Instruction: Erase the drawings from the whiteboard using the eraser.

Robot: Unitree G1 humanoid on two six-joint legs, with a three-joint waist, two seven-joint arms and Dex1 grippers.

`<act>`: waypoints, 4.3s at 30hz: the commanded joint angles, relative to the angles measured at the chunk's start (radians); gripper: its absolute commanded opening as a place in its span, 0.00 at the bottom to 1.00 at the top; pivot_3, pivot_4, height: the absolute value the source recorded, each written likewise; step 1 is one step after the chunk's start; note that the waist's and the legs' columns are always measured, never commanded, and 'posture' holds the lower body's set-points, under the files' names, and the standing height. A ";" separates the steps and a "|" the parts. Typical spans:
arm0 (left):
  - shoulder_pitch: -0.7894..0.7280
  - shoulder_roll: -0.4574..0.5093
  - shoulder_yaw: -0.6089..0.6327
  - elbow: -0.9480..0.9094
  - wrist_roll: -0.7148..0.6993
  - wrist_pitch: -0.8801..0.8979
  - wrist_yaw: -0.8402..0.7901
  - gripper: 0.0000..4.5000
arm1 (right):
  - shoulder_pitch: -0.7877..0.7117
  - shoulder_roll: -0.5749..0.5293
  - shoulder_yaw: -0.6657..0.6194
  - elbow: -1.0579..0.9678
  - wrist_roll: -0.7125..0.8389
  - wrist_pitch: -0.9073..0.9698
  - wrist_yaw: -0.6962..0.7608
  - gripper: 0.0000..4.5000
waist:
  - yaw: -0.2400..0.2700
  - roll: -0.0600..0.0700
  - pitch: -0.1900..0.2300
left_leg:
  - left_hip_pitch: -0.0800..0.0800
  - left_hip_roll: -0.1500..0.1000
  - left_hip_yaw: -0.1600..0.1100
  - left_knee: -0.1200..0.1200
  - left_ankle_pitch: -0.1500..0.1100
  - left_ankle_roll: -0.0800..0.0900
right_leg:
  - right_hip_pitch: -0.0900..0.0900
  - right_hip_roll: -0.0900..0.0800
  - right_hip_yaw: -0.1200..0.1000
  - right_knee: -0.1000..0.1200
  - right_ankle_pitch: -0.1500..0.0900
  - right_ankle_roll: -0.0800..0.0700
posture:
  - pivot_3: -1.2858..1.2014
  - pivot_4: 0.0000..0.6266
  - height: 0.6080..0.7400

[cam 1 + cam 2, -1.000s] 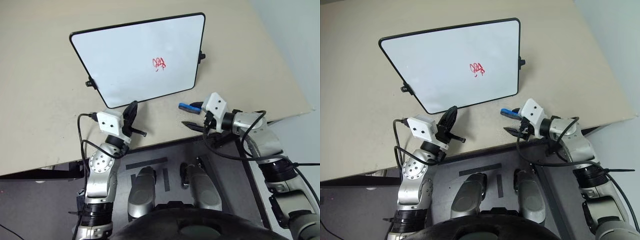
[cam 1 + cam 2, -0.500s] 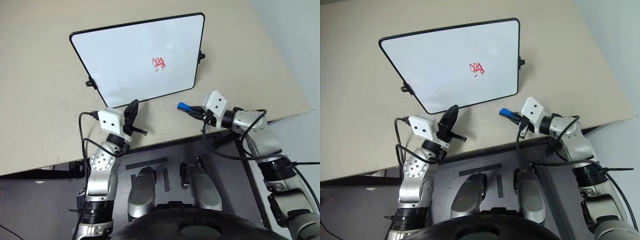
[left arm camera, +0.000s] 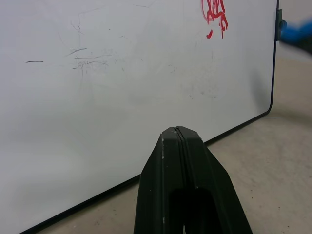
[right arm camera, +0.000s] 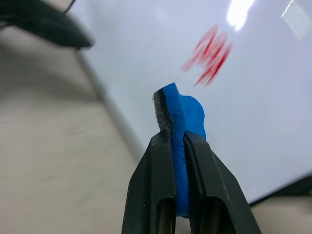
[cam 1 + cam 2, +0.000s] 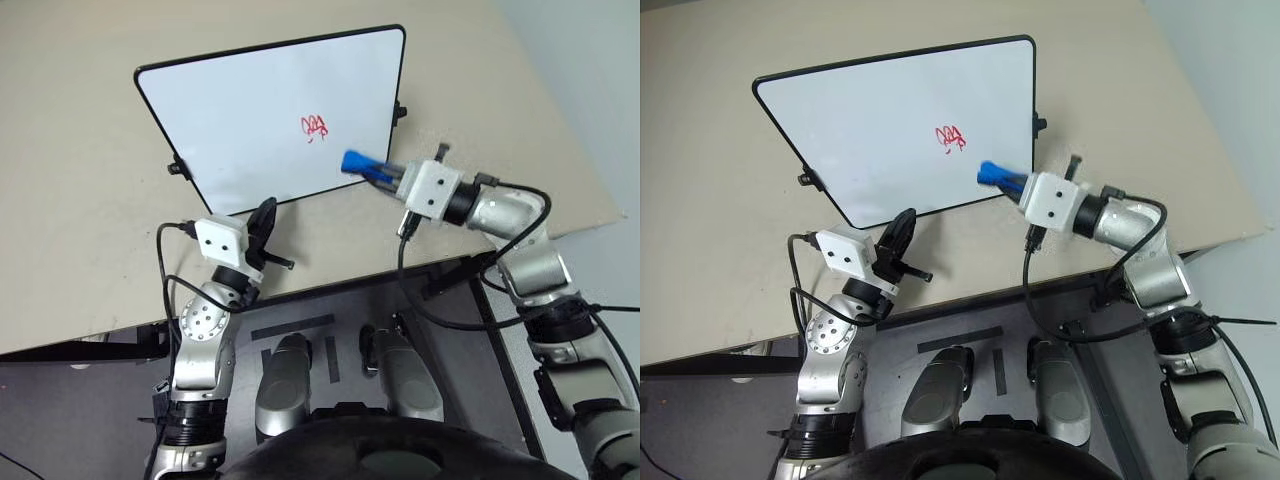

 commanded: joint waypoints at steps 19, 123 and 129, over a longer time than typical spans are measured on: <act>-0.040 0.012 0.010 0.014 -0.001 -0.031 -0.008 0.00 | -0.367 0.118 0.132 0.658 -0.480 -0.651 -0.510 0.00 | 0.000 0.001 0.000 | -0.002 0.001 0.001 -0.001 -0.003 0.001 | -0.004 -0.002 0.000 0.000 0.003 -0.003 | 0.52 0.24 1.00; -0.062 0.020 0.008 0.021 -0.012 -0.020 -0.023 0.00 | -0.311 0.143 0.222 0.653 -0.540 -0.630 -0.547 0.00 | -0.006 0.001 0.001 | -0.005 0.003 0.001 -0.002 -0.007 0.001 | -0.012 -0.002 0.000 -0.002 0.006 -0.006 | 0.52 0.24 1.00; -0.061 0.018 0.006 0.022 -0.011 -0.023 -0.023 0.00 | -0.278 0.139 0.234 0.668 -0.529 -0.627 -0.501 0.00 | -0.007 0.001 0.001 | -0.003 0.003 0.001 -0.001 -0.007 0.001 | -0.010 -0.002 0.000 -0.001 0.007 -0.007 | 0.52 0.24 1.00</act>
